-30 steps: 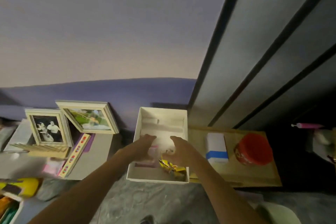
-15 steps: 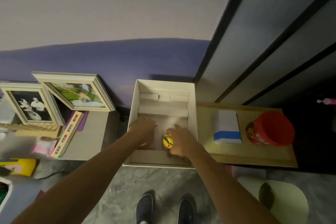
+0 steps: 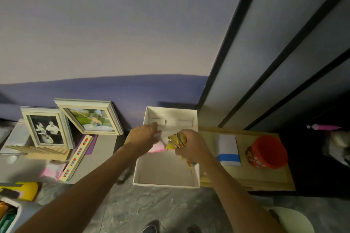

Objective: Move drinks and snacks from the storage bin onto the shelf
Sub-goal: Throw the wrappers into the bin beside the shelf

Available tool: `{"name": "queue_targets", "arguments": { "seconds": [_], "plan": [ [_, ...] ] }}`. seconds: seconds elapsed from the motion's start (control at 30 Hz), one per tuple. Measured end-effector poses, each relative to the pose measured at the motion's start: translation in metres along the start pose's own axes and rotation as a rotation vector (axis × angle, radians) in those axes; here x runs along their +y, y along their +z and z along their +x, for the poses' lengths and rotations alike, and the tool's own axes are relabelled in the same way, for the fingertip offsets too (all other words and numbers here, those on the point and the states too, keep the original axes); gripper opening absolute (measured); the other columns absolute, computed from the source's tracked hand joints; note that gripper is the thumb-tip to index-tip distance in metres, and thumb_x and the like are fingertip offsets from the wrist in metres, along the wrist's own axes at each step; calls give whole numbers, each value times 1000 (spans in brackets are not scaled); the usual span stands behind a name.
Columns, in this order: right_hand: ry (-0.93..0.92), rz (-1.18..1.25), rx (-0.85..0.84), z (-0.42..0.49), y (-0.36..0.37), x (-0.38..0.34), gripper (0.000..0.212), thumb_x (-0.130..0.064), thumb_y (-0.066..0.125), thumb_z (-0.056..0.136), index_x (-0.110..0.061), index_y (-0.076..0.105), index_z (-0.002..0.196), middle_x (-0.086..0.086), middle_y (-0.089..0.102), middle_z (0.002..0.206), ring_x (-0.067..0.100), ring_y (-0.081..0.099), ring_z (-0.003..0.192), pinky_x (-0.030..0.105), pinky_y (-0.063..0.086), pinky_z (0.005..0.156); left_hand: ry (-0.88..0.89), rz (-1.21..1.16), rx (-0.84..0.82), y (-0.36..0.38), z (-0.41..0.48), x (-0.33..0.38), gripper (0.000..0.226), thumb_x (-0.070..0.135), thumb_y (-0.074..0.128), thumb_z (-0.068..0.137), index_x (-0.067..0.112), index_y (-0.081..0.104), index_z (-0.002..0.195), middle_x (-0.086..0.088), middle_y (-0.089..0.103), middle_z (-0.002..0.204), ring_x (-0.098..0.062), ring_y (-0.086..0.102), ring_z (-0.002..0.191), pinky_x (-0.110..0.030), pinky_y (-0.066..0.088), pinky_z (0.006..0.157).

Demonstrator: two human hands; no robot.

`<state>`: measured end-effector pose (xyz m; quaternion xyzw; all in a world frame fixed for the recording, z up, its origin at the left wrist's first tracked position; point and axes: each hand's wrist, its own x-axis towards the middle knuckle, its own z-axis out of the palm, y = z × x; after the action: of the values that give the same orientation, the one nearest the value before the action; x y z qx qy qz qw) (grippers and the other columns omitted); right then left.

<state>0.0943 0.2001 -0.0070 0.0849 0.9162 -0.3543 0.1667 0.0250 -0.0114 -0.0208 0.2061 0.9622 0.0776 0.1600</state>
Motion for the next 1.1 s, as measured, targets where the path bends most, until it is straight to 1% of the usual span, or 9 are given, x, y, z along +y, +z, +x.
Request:
{"name": "queue_targets", "arguments": {
  "seconds": [0.1, 0.23, 0.37, 0.5, 0.63, 0.8, 0.87, 0.97, 1.1],
  "plan": [
    [22, 84, 42, -13, -50, -27, 25, -22, 84, 86, -20, 67, 105, -2, 71, 88, 14, 72, 68, 19, 53, 52, -78, -252, 94, -61, -10, -1, 36, 56, 62, 98, 28, 52, 118, 0, 69, 103, -21, 70, 86, -34, 60, 75],
    [-105, 96, 226, -34, -128, -73, 33, -21, 90, 81, -22, 68, 106, -8, 67, 88, 6, 64, 72, 9, 40, 54, -84, -524, 272, -150, -32, 8, 36, 57, 76, 88, 33, 58, 108, 7, 70, 97, -9, 67, 80, -21, 54, 64],
    [-207, 124, 365, -63, -202, -117, 29, -17, 91, 76, -25, 65, 84, -10, 67, 77, 2, 60, 66, 12, 41, 54, 4, -778, 359, -234, -63, 36, 43, 36, 88, 83, 33, 64, 119, -2, 73, 104, -23, 72, 89, -38, 66, 61],
    [-294, 171, 491, -100, -259, -142, 23, -21, 88, 76, -20, 71, 92, -6, 75, 81, 13, 73, 71, 30, 61, 66, 78, -912, 451, -298, -91, 69, 31, 25, 90, 83, 26, 70, 107, -8, 74, 96, -34, 74, 88, -48, 65, 57],
    [-340, 167, 621, -141, -299, -146, 22, -20, 89, 77, -23, 69, 86, -8, 74, 80, 11, 72, 72, 27, 59, 66, 158, -949, 445, -336, -108, 102, 36, 27, 88, 84, 19, 67, 112, -9, 72, 108, -30, 74, 94, -47, 66, 63],
    [-272, 219, 786, -196, -320, -119, 23, -23, 89, 80, -21, 73, 95, -6, 77, 85, 6, 75, 71, 28, 62, 65, 301, -919, 387, -350, -100, 146, 36, 26, 89, 83, 17, 68, 111, -9, 74, 109, -29, 75, 95, -50, 67, 70],
    [-218, 208, 872, -222, -322, -99, 23, -24, 89, 80, -21, 72, 95, -9, 75, 84, 0, 71, 73, 19, 55, 65, 369, -916, 342, -346, -92, 170, 33, 23, 90, 82, 16, 69, 107, -9, 75, 104, -31, 75, 94, -52, 66, 72],
    [-87, 180, 958, -273, -321, -64, 29, -20, 90, 81, -19, 74, 105, -13, 69, 88, -6, 64, 72, 0, 43, 62, 478, -905, 244, -331, -86, 221, 33, 18, 90, 82, 14, 69, 106, -8, 77, 100, -26, 75, 90, -38, 65, 69],
    [70, 172, 1060, -348, -312, -3, 38, -25, 91, 78, -22, 74, 111, -9, 74, 94, -7, 67, 76, 5, 48, 68, 595, -887, 103, -294, -89, 306, 38, 15, 92, 78, 11, 68, 107, -3, 77, 94, -15, 74, 82, -24, 59, 65]
  ]
}}
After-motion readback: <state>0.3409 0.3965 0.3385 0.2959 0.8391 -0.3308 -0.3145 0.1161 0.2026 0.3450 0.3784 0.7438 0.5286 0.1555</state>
